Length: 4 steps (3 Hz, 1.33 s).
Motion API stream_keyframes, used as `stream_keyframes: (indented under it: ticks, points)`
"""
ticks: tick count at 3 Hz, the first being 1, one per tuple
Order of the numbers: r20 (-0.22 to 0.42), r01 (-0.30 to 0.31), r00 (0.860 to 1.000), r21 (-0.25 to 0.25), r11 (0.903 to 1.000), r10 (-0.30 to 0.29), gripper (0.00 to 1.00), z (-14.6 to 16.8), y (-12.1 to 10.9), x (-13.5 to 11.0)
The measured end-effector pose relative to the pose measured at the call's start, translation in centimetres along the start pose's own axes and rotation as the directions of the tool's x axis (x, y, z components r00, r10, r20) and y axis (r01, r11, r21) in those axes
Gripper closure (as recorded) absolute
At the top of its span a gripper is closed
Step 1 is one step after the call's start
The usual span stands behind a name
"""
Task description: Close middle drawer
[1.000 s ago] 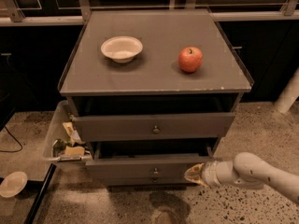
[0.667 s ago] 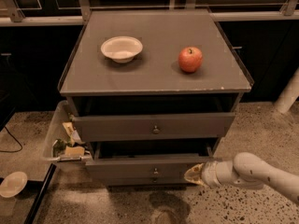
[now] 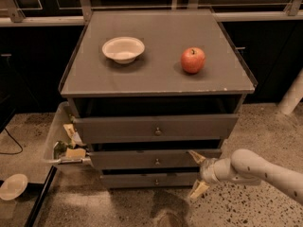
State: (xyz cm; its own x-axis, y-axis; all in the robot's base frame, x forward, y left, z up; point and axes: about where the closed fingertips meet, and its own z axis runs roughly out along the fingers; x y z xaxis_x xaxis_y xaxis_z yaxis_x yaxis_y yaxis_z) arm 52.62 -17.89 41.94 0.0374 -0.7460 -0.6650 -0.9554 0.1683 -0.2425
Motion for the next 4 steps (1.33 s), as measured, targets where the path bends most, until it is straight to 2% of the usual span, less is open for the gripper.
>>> stream_keyframes:
  ticks: [2,4]
  points:
    - [-0.021,0.014,1.000,-0.008,0.9999,-0.014,0.00,-1.0,0.6,-0.6]
    - [-0.108,0.108,0.988,-0.015,0.9940,-0.109,0.00,-8.0,3.5,-2.4]
